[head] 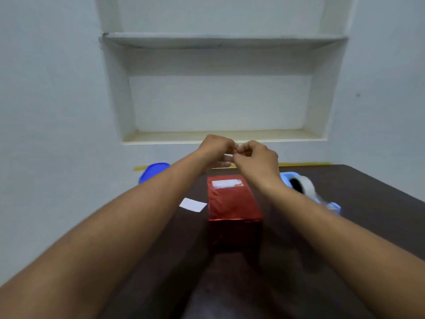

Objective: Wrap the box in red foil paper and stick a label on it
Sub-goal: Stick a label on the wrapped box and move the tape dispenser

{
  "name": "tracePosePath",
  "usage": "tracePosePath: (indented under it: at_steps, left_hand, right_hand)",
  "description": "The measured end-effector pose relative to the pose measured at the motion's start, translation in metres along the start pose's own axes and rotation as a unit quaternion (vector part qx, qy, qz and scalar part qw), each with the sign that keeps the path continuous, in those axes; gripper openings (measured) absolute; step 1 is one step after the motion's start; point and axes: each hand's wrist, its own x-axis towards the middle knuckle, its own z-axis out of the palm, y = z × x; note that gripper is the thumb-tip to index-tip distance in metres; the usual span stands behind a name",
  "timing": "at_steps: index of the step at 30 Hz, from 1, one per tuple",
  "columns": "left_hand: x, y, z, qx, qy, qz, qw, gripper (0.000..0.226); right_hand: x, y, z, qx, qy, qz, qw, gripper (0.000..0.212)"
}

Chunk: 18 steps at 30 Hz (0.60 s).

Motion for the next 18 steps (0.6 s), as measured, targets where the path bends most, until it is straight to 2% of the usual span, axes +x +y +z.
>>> tracePosePath:
  at_steps: [3, 6, 9, 11, 12, 14, 16, 18]
  left_hand:
    - [0.007, 0.005, 0.056, 0.059, -0.093, -0.029, 0.993, 0.026]
    - [0.010, 0.008, 0.118, 0.143, -0.142, -0.045, 0.978, 0.027]
    - [0.016, -0.001, 0.148, 0.208, -0.133, -0.067, 0.967, 0.049]
    - [0.021, -0.012, 0.159, 0.226, -0.123, -0.095, 0.962, 0.055]
    - [0.024, -0.018, 0.164, 0.221, -0.120, -0.108, 0.962, 0.057]
    - [0.027, -0.030, 0.172, 0.192, -0.104, -0.123, 0.968, 0.059]
    - [0.027, -0.035, 0.180, 0.171, -0.062, -0.114, 0.977, 0.055]
    - [0.027, -0.033, 0.189, 0.151, -0.030, -0.105, 0.982, 0.049]
  right_hand:
    - [-0.031, 0.031, -0.057, -0.199, 0.028, -0.081, 0.976, 0.030]
    - [-0.058, 0.067, -0.104, -0.331, 0.045, -0.049, 0.941, 0.053]
    - [-0.068, 0.094, -0.117, -0.321, 0.014, 0.051, 0.946, 0.090]
    - [-0.069, 0.107, -0.119, -0.268, -0.022, 0.122, 0.956, 0.103]
    - [-0.070, 0.114, -0.119, -0.245, -0.037, 0.149, 0.957, 0.101]
    - [-0.072, 0.125, -0.117, -0.219, -0.042, 0.168, 0.960, 0.082]
    - [-0.072, 0.131, -0.117, -0.203, -0.011, 0.162, 0.966, 0.059]
    - [-0.069, 0.135, -0.123, -0.185, 0.004, 0.166, 0.969, 0.048]
